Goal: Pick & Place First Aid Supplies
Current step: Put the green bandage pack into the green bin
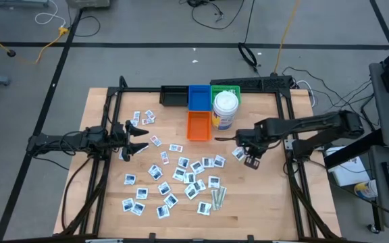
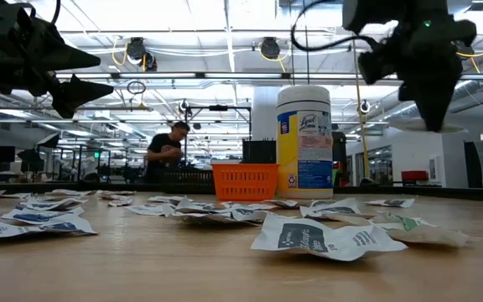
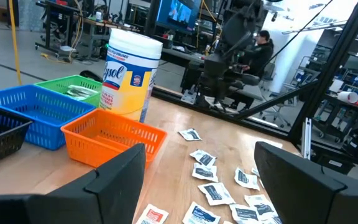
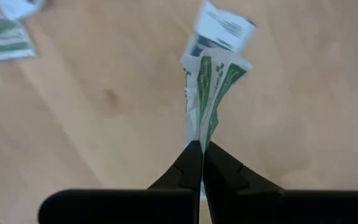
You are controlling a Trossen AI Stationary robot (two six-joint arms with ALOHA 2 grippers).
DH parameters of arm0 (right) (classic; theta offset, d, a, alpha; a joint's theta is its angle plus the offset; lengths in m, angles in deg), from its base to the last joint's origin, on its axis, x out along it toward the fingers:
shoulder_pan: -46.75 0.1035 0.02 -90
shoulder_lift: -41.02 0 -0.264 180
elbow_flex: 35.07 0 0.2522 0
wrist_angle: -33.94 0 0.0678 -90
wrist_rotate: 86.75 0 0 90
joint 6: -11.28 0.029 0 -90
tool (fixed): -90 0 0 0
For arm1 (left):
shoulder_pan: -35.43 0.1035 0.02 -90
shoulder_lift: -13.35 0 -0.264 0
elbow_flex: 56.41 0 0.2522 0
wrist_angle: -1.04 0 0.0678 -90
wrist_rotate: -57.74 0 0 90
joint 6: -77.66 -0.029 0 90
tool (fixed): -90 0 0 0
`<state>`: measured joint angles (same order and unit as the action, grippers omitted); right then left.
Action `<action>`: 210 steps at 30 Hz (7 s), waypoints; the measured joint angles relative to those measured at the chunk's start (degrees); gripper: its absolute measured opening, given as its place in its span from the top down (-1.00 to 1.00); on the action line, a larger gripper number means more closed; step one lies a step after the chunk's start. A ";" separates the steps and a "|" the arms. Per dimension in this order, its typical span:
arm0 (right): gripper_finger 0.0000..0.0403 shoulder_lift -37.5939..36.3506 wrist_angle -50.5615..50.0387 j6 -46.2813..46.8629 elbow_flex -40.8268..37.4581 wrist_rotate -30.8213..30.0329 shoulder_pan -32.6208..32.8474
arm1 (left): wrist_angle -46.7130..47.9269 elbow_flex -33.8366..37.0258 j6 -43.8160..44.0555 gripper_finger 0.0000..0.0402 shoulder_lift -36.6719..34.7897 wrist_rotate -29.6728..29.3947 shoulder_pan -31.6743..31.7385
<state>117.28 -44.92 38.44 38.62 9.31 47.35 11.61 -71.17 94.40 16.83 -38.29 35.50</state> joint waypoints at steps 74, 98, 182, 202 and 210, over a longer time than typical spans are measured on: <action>1.00 23.67 13.75 11.10 17.35 4.31 -61.70 | 0.02 0.00 0.00 -0.52 0.00 -0.02 0.00; 0.94 38.97 16.54 6.49 33.43 13.75 -55.62 | 0.01 0.01 -0.01 -0.52 0.00 -0.02 0.00; 0.43 -7.99 7.68 42.51 -11.13 -1.60 -2.41 | 0.01 -0.01 0.01 -0.52 0.01 -0.02 0.00; 0.43 -3.90 11.82 70.40 -11.13 -1.81 28.31 | 0.01 0.01 -0.01 -0.52 -0.02 -0.02 0.00; 0.26 4.05 11.75 80.90 -6.86 -1.58 31.08 | 0.02 0.00 -0.01 -0.52 0.01 -0.02 0.00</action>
<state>121.33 -33.17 119.35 31.76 7.73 78.44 11.63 -71.16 94.39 16.84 -38.31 35.50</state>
